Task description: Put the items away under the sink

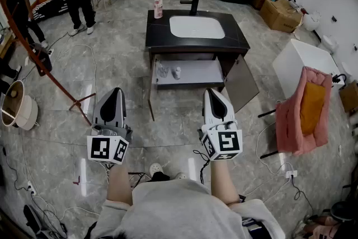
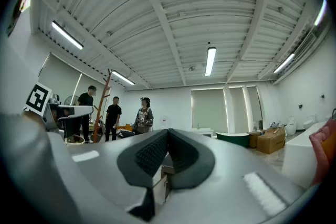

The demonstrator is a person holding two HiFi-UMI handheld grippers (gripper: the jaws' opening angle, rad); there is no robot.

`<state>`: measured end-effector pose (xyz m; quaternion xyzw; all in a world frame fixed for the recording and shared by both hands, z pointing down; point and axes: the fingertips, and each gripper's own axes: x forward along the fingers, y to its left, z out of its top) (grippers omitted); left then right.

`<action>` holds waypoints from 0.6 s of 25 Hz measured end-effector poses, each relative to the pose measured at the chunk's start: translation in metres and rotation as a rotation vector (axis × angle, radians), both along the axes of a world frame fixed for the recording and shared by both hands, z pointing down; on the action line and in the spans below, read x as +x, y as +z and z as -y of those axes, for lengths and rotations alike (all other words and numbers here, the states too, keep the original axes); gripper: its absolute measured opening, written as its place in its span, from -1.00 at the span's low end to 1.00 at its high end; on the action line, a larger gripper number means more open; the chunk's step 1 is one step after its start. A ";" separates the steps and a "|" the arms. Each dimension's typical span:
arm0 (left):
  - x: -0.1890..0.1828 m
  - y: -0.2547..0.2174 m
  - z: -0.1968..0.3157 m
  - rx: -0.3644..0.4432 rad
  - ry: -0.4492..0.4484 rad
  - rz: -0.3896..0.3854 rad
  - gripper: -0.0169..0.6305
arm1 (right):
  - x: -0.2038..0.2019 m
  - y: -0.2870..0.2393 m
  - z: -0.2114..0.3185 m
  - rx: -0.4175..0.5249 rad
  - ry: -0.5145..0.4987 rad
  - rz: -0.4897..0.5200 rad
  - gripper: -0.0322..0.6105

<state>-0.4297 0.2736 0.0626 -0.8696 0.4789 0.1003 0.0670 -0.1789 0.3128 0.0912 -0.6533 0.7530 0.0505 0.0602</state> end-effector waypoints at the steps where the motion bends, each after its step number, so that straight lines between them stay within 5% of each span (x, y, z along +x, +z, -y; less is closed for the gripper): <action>1: -0.001 0.000 0.001 -0.001 0.002 0.000 -0.92 | -0.001 0.000 0.001 -0.001 0.001 0.001 -0.87; 15: -0.019 -0.004 0.041 0.018 0.034 -0.001 -0.92 | -0.016 0.000 0.038 0.022 0.042 0.019 -0.87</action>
